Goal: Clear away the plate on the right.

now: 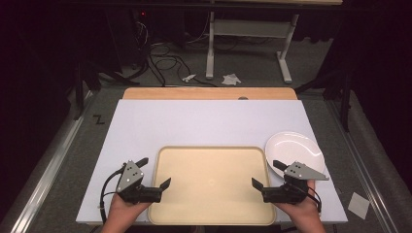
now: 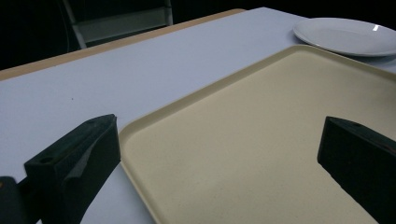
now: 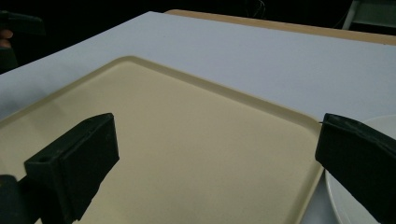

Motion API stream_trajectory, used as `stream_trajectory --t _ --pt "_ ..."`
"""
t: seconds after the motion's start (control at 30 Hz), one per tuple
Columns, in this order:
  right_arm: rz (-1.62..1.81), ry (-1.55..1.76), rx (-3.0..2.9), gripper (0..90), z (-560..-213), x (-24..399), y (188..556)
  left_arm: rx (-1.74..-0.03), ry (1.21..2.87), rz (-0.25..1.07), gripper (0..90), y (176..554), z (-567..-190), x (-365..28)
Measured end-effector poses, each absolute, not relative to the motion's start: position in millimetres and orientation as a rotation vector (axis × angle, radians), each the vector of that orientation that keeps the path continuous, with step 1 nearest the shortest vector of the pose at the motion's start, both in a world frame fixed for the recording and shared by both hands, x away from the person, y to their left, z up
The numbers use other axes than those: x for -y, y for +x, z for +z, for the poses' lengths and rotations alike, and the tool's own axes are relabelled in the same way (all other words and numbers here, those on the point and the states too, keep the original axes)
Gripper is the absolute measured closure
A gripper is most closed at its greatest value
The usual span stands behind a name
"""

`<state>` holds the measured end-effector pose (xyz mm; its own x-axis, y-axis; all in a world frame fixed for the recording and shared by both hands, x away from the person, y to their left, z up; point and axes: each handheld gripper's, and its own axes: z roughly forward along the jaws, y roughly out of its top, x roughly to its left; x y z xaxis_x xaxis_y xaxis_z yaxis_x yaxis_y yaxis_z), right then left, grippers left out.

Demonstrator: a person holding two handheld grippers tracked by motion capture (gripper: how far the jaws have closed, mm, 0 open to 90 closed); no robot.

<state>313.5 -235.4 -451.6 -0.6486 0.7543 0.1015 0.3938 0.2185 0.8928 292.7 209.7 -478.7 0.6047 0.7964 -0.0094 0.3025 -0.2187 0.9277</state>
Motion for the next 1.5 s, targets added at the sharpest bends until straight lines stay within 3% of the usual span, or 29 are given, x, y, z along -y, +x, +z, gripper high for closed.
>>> stream_trajectory --t 1.5 --pt "1.42 1.098 -2.108 0.3 -451 245 316 -0.878 1.661 0.5 4.0 292 -476 -219"
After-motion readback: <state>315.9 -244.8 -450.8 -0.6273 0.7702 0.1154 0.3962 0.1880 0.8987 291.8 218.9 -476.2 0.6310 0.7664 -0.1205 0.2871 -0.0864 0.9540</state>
